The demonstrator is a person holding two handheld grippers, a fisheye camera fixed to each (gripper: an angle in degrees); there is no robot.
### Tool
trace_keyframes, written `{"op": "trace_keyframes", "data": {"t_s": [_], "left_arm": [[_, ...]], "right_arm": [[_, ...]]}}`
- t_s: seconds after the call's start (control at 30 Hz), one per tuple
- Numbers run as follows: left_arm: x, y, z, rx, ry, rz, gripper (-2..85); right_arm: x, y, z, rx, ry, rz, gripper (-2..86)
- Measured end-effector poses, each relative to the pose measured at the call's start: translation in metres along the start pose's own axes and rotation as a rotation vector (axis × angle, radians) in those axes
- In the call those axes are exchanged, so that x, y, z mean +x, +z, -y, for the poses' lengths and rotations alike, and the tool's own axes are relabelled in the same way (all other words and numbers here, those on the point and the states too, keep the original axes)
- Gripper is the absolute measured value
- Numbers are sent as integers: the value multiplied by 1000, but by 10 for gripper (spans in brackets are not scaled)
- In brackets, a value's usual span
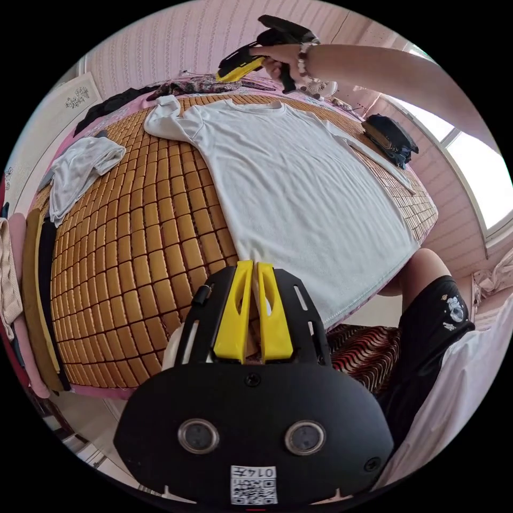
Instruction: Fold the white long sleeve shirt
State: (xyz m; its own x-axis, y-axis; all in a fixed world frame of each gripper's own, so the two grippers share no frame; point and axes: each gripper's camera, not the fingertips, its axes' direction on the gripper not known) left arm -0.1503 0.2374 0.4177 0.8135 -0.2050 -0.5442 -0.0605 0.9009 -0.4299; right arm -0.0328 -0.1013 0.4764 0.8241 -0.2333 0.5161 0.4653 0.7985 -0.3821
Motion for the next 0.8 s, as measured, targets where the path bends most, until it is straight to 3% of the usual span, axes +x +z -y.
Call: {"op": "trace_keyframes", "data": {"t_s": [0.23,0.37,0.57,0.67,0.73,0.8], "left_arm": [[-17,-19,-21,21,33,-50,-10],[-34,-27,-28,26,6,-125,-10],[-63,-42,-43,49,-80,-245,-10],[-71,-57,-50,89,-96,-229,-10],[-80,-74,-58,173,-134,-225,-10],[-86,-80,-61,194,-145,-230,-10]], "right_arm": [[17,101,67,44,293,32,81],[19,117,76,101,339,-18,10],[11,96,74,137,220,340,-7],[-17,62,66,219,78,653,-6],[-48,44,60,179,-61,622,-4],[-69,40,53,158,-109,389,4]]}}
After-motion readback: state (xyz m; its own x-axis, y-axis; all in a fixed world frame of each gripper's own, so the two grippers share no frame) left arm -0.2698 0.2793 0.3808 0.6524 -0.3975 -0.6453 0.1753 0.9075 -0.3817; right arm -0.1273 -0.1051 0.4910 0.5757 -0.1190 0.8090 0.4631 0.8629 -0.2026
